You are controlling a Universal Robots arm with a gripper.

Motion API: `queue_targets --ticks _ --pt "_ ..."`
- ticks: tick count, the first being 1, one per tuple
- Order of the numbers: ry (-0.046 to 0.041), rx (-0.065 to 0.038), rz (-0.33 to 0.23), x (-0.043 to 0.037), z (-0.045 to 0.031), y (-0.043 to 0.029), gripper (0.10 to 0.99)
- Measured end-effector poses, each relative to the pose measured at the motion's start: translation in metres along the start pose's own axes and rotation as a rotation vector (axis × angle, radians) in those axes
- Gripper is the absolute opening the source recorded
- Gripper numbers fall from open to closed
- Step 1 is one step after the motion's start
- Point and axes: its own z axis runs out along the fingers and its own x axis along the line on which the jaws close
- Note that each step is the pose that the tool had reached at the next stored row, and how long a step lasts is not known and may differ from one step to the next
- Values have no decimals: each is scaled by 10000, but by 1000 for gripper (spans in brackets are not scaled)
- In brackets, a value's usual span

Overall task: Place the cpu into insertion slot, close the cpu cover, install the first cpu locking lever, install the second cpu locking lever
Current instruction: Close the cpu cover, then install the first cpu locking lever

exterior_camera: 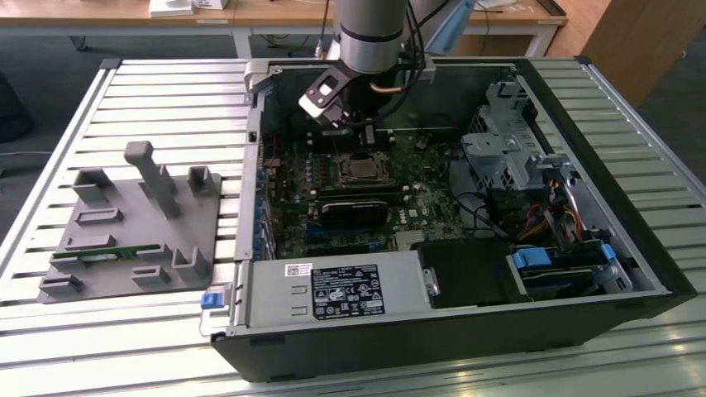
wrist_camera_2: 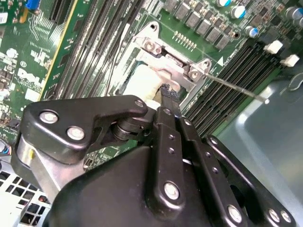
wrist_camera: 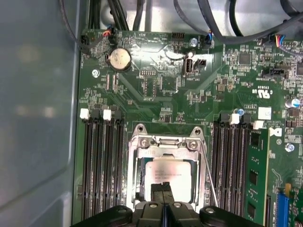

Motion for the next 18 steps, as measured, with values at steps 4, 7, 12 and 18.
queue_targets --ticks 4,7,12,18 --pt "0 1 0 -1 0 21 106" --pt "1 0 1 -1 0 27 106" --pt "0 0 1 -1 -15 27 106" --pt "2 -1 1 0 -34 27 106"
